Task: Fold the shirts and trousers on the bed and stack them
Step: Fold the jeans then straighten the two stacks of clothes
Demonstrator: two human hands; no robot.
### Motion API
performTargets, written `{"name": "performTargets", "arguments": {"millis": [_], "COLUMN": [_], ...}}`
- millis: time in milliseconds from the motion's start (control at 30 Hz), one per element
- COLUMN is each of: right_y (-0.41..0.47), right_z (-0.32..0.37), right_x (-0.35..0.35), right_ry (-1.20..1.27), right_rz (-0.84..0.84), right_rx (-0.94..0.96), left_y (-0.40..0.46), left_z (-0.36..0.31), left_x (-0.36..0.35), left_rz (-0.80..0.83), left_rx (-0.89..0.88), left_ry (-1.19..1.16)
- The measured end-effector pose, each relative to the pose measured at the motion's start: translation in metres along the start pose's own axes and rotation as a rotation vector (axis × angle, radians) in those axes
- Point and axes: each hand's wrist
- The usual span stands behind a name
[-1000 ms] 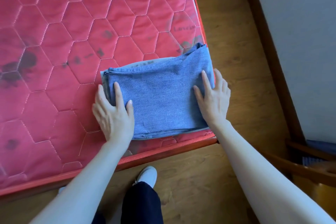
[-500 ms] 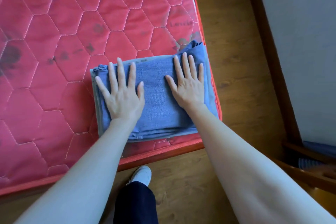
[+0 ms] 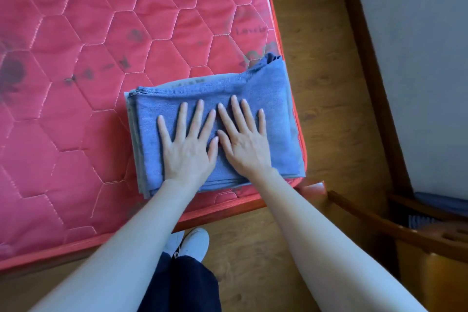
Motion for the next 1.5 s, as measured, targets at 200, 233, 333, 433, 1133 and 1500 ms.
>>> {"name": "performTargets", "arguments": {"millis": [200, 233, 333, 433, 1133, 1500], "right_y": [-0.006, -0.007, -0.005, -0.004, -0.004, -0.033], "right_z": [-0.057, -0.065, -0.079, -0.081, -0.089, -0.031], "right_x": [0.008, 0.010, 0.011, 0.011, 0.030, 0.050], "right_ry": [-0.150, -0.110, 0.139, 0.257, 0.368, 0.355], "right_rz": [0.021, 0.036, 0.050, 0.043, 0.132, -0.111], "right_rx": [-0.213, -0.243, -0.302, -0.357, -0.538, -0.503], "left_y": [-0.016, -0.017, -0.015, -0.014, -0.021, -0.041], "left_z": [0.035, 0.037, 0.045, 0.053, 0.076, 0.105], "left_x": [0.001, 0.003, 0.008, 0.013, 0.009, 0.033], "left_rz": [0.006, 0.025, 0.087, 0.136, 0.100, -0.105], "left_rx": [0.312, 0.365, 0.500, 0.591, 0.830, 0.701], "left_ry": [-0.045, -0.080, -0.239, -0.432, -0.889, -0.925]}}
Point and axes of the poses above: each hand's wrist, its own y-axis towards the middle knuckle, its own x-axis out of the back of the hand, z = x × y, and after that the axes turned 14 degrees about -z, right-handed
